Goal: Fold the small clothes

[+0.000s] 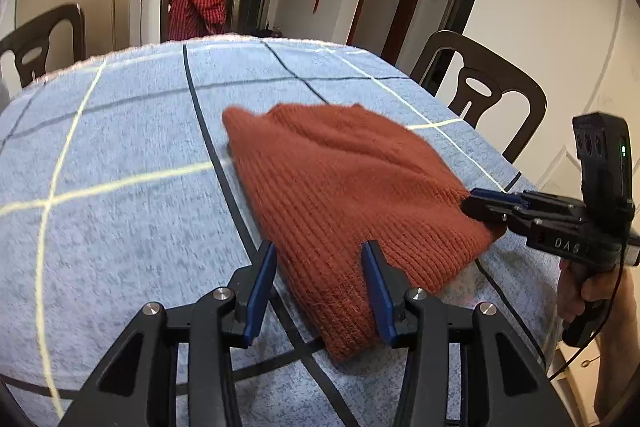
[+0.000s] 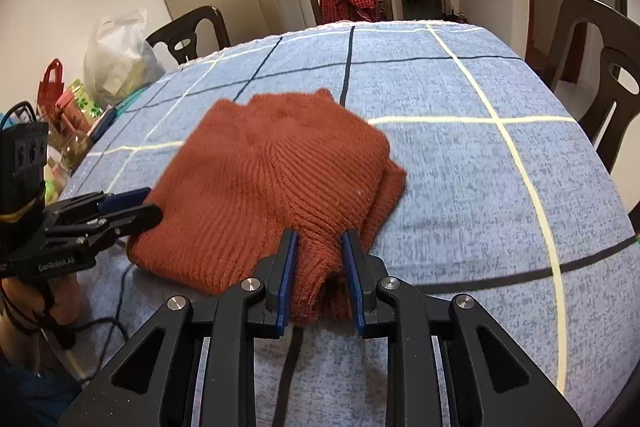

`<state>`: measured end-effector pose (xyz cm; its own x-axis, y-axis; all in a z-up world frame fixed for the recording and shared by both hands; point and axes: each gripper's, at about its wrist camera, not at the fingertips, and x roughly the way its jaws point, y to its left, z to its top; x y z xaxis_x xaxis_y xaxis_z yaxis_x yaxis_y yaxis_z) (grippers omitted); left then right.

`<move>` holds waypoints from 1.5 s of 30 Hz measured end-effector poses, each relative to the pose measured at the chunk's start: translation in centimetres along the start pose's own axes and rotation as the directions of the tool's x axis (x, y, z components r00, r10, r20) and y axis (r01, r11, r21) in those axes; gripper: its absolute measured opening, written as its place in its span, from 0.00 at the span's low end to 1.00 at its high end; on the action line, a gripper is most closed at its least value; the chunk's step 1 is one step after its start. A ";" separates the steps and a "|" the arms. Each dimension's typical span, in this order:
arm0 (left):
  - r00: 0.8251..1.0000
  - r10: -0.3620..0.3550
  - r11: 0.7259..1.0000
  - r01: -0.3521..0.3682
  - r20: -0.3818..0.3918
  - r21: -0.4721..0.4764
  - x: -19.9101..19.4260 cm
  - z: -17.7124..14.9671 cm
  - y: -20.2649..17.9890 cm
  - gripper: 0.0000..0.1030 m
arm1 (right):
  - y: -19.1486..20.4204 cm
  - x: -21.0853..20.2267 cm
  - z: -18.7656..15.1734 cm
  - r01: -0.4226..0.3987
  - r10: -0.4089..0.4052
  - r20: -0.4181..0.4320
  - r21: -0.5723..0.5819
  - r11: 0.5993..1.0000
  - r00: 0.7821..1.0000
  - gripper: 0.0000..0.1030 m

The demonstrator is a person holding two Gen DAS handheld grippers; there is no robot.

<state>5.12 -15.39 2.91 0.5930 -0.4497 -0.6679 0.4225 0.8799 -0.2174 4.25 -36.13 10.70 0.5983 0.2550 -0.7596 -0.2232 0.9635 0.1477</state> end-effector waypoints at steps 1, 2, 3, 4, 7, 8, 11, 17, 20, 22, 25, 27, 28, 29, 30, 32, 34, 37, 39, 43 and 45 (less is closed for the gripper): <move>1.000 0.003 1.000 -0.003 0.011 0.006 -0.2 0.4 -0.1 0.47 | 0.1 -0.3 0.4 0.002 -0.002 0.016 0.003 1.000 1.000 0.23; 1.000 0.007 1.000 -0.007 0.023 0.010 -0.4 0.8 -0.1 0.47 | 0.1 -0.7 0.9 -0.001 0.000 0.037 0.006 1.000 0.999 0.23; 0.999 0.011 1.000 -0.012 0.035 0.013 -0.5 1.3 -0.1 0.47 | 0.2 -1.0 1.3 -0.006 0.006 0.057 0.010 1.000 0.998 0.23; 0.999 0.016 1.000 -0.016 0.041 0.014 -0.5 1.7 -0.1 0.47 | 0.1 -1.1 1.8 -0.016 0.015 0.075 0.016 1.000 0.997 0.23; 0.998 0.031 0.999 -0.032 0.053 0.017 0.3 2.9 0.1 0.46 | 0.1 -0.4 3.3 -0.020 0.017 0.084 0.034 0.999 0.996 0.23; 0.998 0.031 0.999 -0.032 0.048 0.014 0.7 3.3 0.2 0.46 | 0.1 0.1 3.7 -0.015 0.012 0.083 0.034 0.999 0.996 0.23; 0.999 0.031 0.999 -0.031 0.029 0.009 2.3 3.8 0.1 0.45 | 0.3 1.7 4.7 -0.029 0.026 0.065 0.037 0.999 0.998 0.23; 0.998 0.057 0.998 -0.057 0.017 0.028 3.4 2.5 -0.1 0.45 | -2.7 5.9 4.7 -0.045 0.046 -0.010 0.114 0.992 0.999 0.20; 0.999 0.051 0.998 -0.052 0.015 0.027 3.2 2.3 0.1 0.45 | -3.3 5.6 4.7 -0.035 0.036 -0.003 0.137 0.990 0.999 0.20; 0.999 0.043 0.999 -0.044 0.007 0.021 3.1 2.6 0.3 0.45 | -3.3 5.4 4.8 -0.030 0.031 -0.006 0.143 0.989 0.999 0.20; 0.999 0.034 0.999 -0.034 -0.001 0.010 3.2 3.6 0.6 0.45 | -2.5 4.3 5.3 -0.028 0.025 0.022 0.130 0.991 0.999 0.20; 0.999 0.043 0.999 -0.043 0.012 0.005 3.4 4.5 0.8 0.45 | -2.3 4.0 6.0 -0.041 0.037 0.042 0.124 0.991 0.998 0.20; 0.999 0.043 0.999 -0.043 0.014 0.005 3.6 4.8 0.9 0.45 | -2.2 4.0 6.2 -0.038 0.033 0.046 0.117 0.992 0.998 0.20; 0.999 0.046 0.999 -0.046 0.008 0.002 4.0 5.0 1.0 0.45 | -2.2 4.3 6.2 -0.024 0.020 0.039 0.111 0.993 0.999 0.20; 0.999 0.049 0.999 -0.049 -0.008 -0.003 4.5 5.0 1.1 0.45 | -2.4 4.9 6.3 -0.012 0.010 0.024 0.111 0.994 1.000 0.20; 0.998 0.043 0.999 -0.044 -0.035 -0.009 5.4 4.8 1.2 0.45 | -3.2 6.3 6.0 -0.003 0.006 -0.026 0.126 0.992 1.000 0.20; 0.998 0.049 0.999 -0.049 -0.031 -0.003 5.4 4.3 1.1 0.45 | -3.9 6.7 5.7 0.001 0.003 -0.032 0.133 0.991 0.999 0.20; 0.998 0.055 0.998 -0.056 -0.033 -0.009 4.5 4.1 1.1 0.45 | -4.0 5.6 5.7 0.035 -0.033 -0.024 0.125 0.992 0.999 0.20; 0.998 0.064 0.998 -0.064 -0.026 -0.002 3.6 3.9 1.0 0.45 | -3.6 4.4 5.5 0.030 -0.029 -0.006 0.115 0.993 1.000 0.20; 0.997 0.071 0.997 -0.071 -0.024 0.000 2.2 3.3 0.7 0.45 | -2.0 1.8 4.6 -0.022 0.019 0.039 0.078 0.997 0.999 0.20; 0.997 0.080 0.997 -0.080 -0.022 0.007 1.5 2.9 0.5 0.45 | -0.8 0.9 4.0 -0.041 0.039 0.042 0.049 0.998 0.998 0.20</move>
<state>8.22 -16.07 3.82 0.6094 -0.3746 -0.6988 0.3785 0.9119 -0.1588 8.04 -36.35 12.38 0.6213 0.2954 -0.7258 -0.2091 0.9551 0.2097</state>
